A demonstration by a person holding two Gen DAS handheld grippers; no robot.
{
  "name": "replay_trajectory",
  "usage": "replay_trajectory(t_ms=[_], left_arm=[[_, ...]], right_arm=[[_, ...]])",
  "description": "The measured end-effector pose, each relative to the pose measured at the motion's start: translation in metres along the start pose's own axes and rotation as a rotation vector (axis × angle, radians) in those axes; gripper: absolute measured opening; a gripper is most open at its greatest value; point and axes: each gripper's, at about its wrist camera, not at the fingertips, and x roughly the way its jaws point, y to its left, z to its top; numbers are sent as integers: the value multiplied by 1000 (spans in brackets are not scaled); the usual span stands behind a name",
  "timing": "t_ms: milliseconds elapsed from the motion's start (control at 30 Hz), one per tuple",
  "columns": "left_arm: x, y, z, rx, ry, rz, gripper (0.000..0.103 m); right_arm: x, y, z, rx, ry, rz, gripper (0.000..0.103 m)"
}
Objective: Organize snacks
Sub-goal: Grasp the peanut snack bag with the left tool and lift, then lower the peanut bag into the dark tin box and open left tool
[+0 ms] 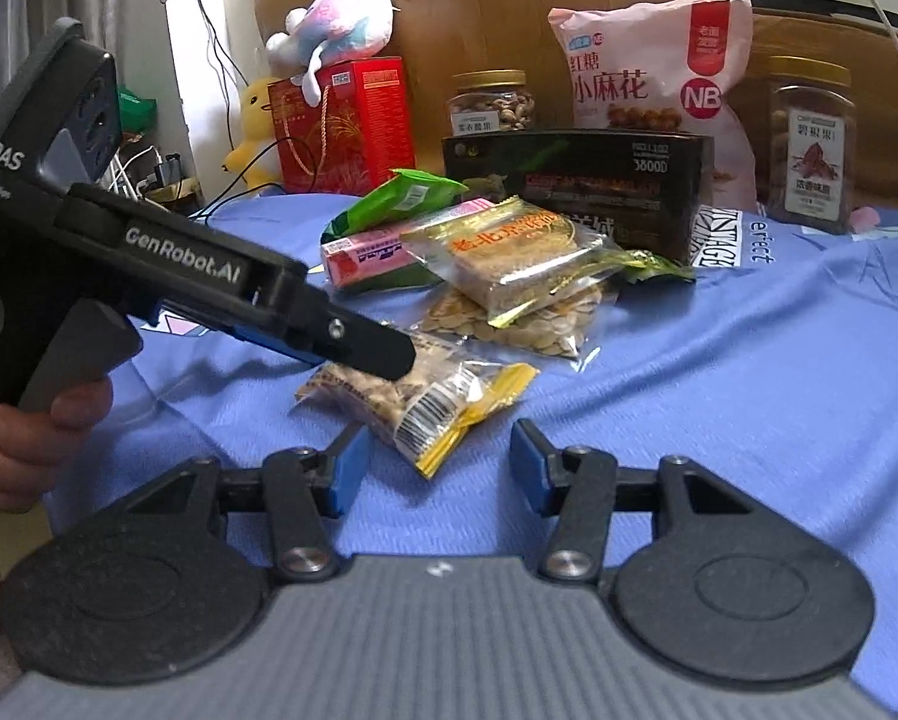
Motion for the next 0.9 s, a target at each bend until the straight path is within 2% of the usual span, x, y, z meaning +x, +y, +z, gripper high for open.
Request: replay_trajectory(t_ms=[33, 133, 233, 333, 433, 600, 733, 900], left_arm=[[0, -3, 0, -3, 8, -17, 67], [3, -16, -5, 16, 16, -31, 66], [2, -29, -14, 70, 17, -35, 66], [-2, -30, -19, 91, 19, -45, 64], [-7, -25, -22, 101, 25, -74, 57], [-19, -23, -19, 142, 23, -128, 55], [-34, -23, 1, 190, -25, -158, 55], [-38, -25, 52, 230, -96, -179, 55]], right_arm=[[1, 0, 0, 0, 0, -1, 56], [0, 2, 0, -7, -6, -10, 54], [-2, 4, -3, -20, -18, -31, 45], [-8, 6, -8, 21, -30, -25, 44], [-14, 16, -14, 9, -50, -59, 44], [-21, 32, -19, 36, -84, -111, 42], [-25, 42, -7, 35, -142, -151, 41], [-17, 38, 32, -24, -207, -212, 41]])
